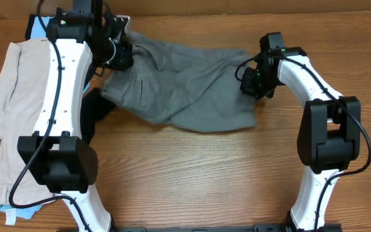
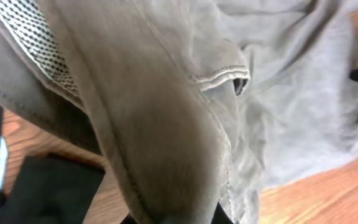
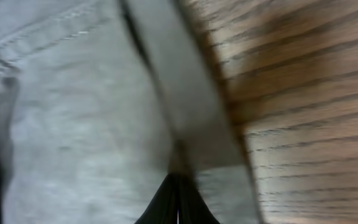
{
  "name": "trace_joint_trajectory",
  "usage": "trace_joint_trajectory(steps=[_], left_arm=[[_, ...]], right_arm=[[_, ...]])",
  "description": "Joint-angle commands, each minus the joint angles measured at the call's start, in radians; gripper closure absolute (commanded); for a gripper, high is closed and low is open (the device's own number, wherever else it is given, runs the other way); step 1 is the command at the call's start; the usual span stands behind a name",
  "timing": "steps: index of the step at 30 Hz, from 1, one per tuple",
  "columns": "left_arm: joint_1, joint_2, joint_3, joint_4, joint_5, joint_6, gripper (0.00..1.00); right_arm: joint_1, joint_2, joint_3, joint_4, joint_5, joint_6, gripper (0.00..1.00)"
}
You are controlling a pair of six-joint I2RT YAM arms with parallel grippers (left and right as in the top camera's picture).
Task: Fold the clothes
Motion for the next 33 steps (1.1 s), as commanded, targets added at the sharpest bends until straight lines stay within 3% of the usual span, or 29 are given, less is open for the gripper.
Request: trace_joint_trajectory(steps=[1, 9, 22, 33], left_arm=[[-0.009, -0.040, 0.103, -0.034, 0.005, 0.043, 0.96], [-0.130, -0.010, 0.073, 0.008, 0.003, -0.018, 0.96], [-0.370, 0.205, 0.073, 0.270, 0.000, -0.214, 0.96], [-0.479, 0.343, 0.073, 0.411, 0.012, -0.301, 0.92]], right_arm=[[0.004, 0.015, -0.036, 0.042, -0.066, 0.011, 0.96], [0.013, 0.015, -0.116, 0.108, -0.090, 0.037, 0.96], [0.011, 0.013, -0.117, 0.141, -0.160, 0.040, 0.96], [-0.070, -0.152, 0.066, 0.061, -0.236, 0.036, 0.96]])
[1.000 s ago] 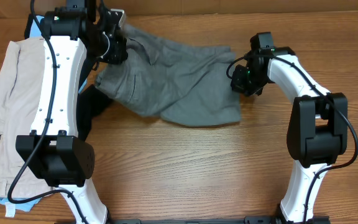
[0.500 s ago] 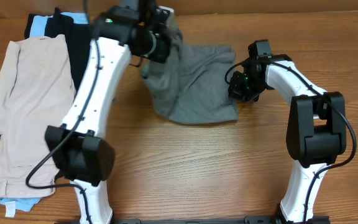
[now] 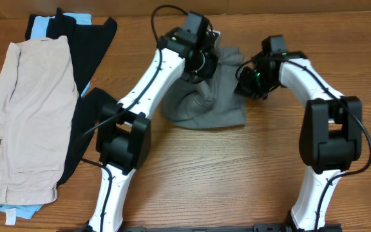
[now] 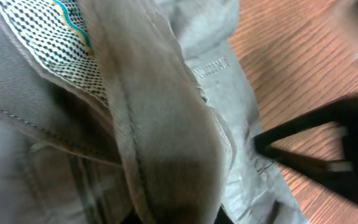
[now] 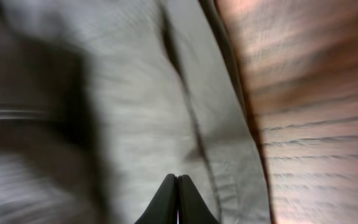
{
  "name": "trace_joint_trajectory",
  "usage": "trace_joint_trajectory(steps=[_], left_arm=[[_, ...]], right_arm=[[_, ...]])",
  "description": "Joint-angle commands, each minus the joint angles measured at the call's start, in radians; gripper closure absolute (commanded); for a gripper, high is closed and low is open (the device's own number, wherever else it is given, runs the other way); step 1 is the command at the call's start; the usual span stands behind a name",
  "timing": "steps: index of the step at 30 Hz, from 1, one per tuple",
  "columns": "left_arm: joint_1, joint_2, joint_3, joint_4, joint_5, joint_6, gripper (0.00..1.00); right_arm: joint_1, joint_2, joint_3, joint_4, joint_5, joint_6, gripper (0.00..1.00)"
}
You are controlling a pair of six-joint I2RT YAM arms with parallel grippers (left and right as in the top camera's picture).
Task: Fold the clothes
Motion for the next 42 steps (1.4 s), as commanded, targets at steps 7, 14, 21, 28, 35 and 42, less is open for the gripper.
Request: trace_joint_trajectory(steps=[7, 14, 21, 28, 35, 42], left_arm=[[-0.075, 0.010, 0.003, 0.039, 0.075, -0.038, 0.34], [-0.063, 0.001, 0.077, -0.002, 0.177, -0.065, 0.00], [0.013, -0.041, 0.366, -0.225, 0.171, -0.069, 0.00], [0.229, -0.161, 0.621, -0.351, 0.165, -0.069, 0.00], [0.435, -0.221, 0.632, -0.434, 0.164, -0.068, 0.00], [0.500, -0.212, 0.578, -0.542, 0.068, -0.028, 0.00]], right_arm=[[-0.135, -0.336, 0.134, -0.044, -0.031, 0.001, 0.86], [-0.189, -0.394, 0.134, -0.090, -0.031, -0.016, 0.72], [-0.190, -0.391, 0.116, -0.129, 0.016, -0.049, 0.40], [-0.151, -0.319, 0.116, -0.209, 0.011, -0.193, 0.05], [0.021, -0.232, 0.116, -0.176, 0.200, -0.262, 0.00], [0.215, -0.189, 0.117, -0.057, 0.426, -0.270, 0.11]])
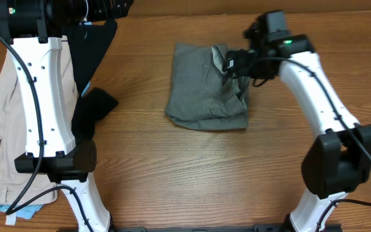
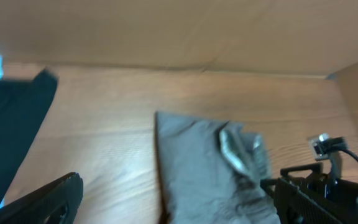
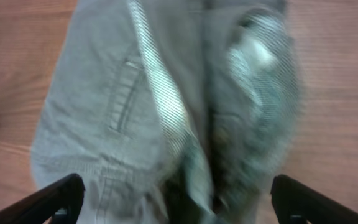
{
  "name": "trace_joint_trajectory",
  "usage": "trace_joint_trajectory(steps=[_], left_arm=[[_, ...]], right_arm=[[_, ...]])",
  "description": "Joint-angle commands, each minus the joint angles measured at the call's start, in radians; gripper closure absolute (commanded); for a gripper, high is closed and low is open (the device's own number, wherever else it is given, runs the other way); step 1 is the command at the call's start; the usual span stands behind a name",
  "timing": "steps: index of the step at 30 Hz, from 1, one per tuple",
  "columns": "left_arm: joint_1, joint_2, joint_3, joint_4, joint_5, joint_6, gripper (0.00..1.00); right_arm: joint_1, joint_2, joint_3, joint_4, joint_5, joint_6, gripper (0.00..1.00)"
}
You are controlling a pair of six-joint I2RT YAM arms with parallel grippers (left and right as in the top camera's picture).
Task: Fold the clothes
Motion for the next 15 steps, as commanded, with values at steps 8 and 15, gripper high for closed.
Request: trace_joint_trajectory(steps=[8, 15], left_arm=[[0.005, 0.019, -0.064, -0.012, -0.132, 0.027, 0.00], [0.003, 0.025, -0.072, -0.013, -0.131, 0.027, 0.00]], right_arm=[[0.166, 0.045, 0.000, 0.182, 0.063, -0.011, 0.96], [0.169, 0.173, 0.000, 0.193, 0.067, -0.003, 0.96]])
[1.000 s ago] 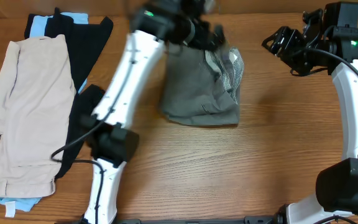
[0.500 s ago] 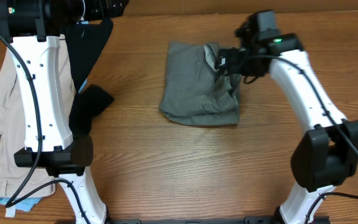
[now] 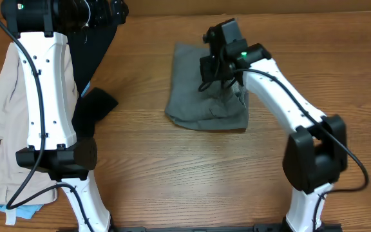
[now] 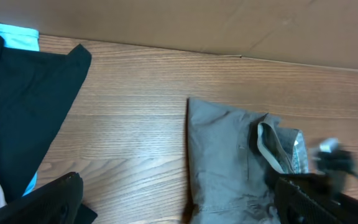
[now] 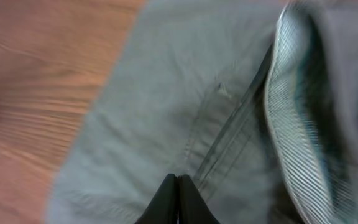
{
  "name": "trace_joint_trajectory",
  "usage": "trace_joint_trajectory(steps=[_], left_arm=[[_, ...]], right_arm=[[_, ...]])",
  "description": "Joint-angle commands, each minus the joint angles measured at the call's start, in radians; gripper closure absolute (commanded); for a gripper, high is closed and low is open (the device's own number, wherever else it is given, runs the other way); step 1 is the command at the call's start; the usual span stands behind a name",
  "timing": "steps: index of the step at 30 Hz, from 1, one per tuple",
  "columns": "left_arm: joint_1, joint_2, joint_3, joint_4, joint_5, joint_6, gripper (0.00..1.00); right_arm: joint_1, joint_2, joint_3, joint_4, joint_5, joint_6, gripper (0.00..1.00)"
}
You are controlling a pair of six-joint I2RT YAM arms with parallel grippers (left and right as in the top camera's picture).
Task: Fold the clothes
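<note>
The grey shorts [image 3: 201, 90] lie folded in half on the wooden table [image 3: 192, 174], with the patterned waistband lining [image 5: 291, 118] showing at the right. My right gripper [image 3: 210, 71] is shut, its tips [image 5: 178, 178] together low over the middle of the grey fabric; no cloth shows between them. My left gripper [image 3: 113, 11] is raised at the far left corner and stands open [image 4: 178, 186], looking down on the shorts [image 4: 235, 162] from a distance, with nothing between its fingers.
Beige trousers [image 3: 18, 109] lie along the left edge on top of black garments [image 3: 98, 35] and a light blue piece [image 3: 8, 209]. A black cloth end [image 3: 95, 106] sticks out toward the middle. A cardboard wall [image 4: 185, 25] stands behind the table.
My right gripper was open above the right side of the folded shorts; now it is shut and sits farther left, low over their middle. The left gripper stays open at the far left.
First both grippers were shut on the spread grey shorts, left on the left end, right on the right end. Then the left end was over by the right one, the shorts doubled. Later both were open, the left arm back at the far left. Now the right is shut over the fold.
</note>
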Motion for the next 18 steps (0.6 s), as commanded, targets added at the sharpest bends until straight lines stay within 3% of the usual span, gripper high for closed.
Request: trace_joint_trajectory(steps=[1, 11, 18], left_arm=[[0.002, 0.009, -0.013, 0.001, -0.014, 0.024, 0.00], [0.002, 0.009, -0.017, 0.000, -0.014, 0.024, 0.00], [0.002, 0.011, -0.017, 0.001, -0.014, 0.024, 0.00]], right_arm=[[-0.007, 0.080, 0.002, 0.016, 0.012, 0.013, 0.96], [-0.092, 0.103, 0.010, 0.046, 0.139, 0.111, 0.96], [-0.181, 0.097, 0.015, 0.023, -0.035, 0.131, 0.96]])
